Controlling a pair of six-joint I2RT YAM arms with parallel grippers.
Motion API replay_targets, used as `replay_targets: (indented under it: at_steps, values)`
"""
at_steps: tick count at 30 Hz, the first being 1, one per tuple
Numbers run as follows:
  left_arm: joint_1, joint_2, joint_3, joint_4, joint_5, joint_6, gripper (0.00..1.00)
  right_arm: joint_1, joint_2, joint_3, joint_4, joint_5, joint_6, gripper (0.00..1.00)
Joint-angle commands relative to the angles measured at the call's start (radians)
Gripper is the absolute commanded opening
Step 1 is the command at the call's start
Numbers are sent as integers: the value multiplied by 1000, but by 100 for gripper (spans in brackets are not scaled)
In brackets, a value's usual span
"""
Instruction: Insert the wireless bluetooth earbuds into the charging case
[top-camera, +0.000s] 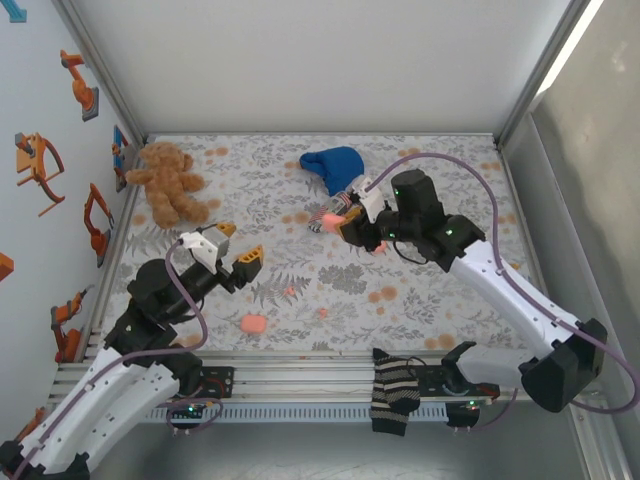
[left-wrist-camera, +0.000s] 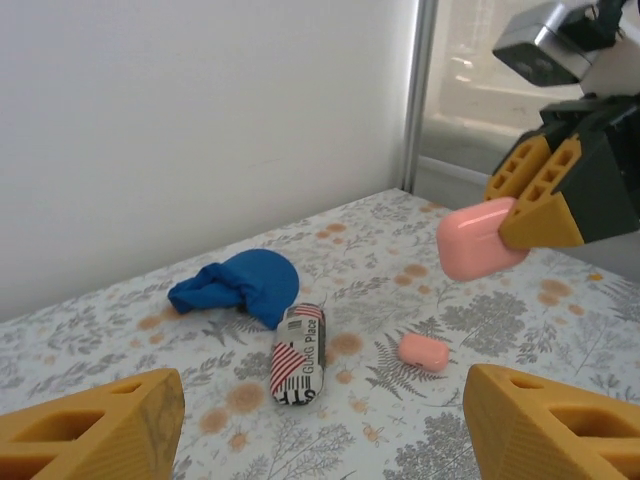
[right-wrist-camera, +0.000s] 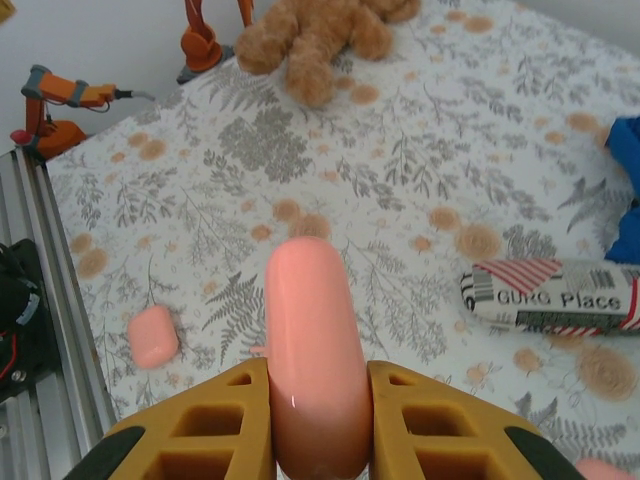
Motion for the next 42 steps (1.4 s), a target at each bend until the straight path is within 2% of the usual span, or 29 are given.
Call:
replay_targets:
  at_steps: [1,11,18,25,31,36,42]
  values:
    - [1,-48,-19,-94,-77,-70,74,-21,18,-55,-13,-46,48,0]
    - [1,-137,-54,-124,-99,-96,73,-97,153,-206,74,-156,115,0]
    - [0,-112,-57,-93,-72,-98,73,-133,314,-198,114,-200,161,0]
    - [1,-95,-59,-85,-59,-102,73,-153,454,-156,96,-234,140,0]
    - [0,-114,-62,-102,-69,-99,73,-160,519,-145,102,-235,135,0]
    - [1,-128,-70,-104,-85,-105,73,-170,543,-148,99,-231,132,12]
    - [1,-125,-82,-84,-87,-114,73,-178,539,-157,98,-198,133,31]
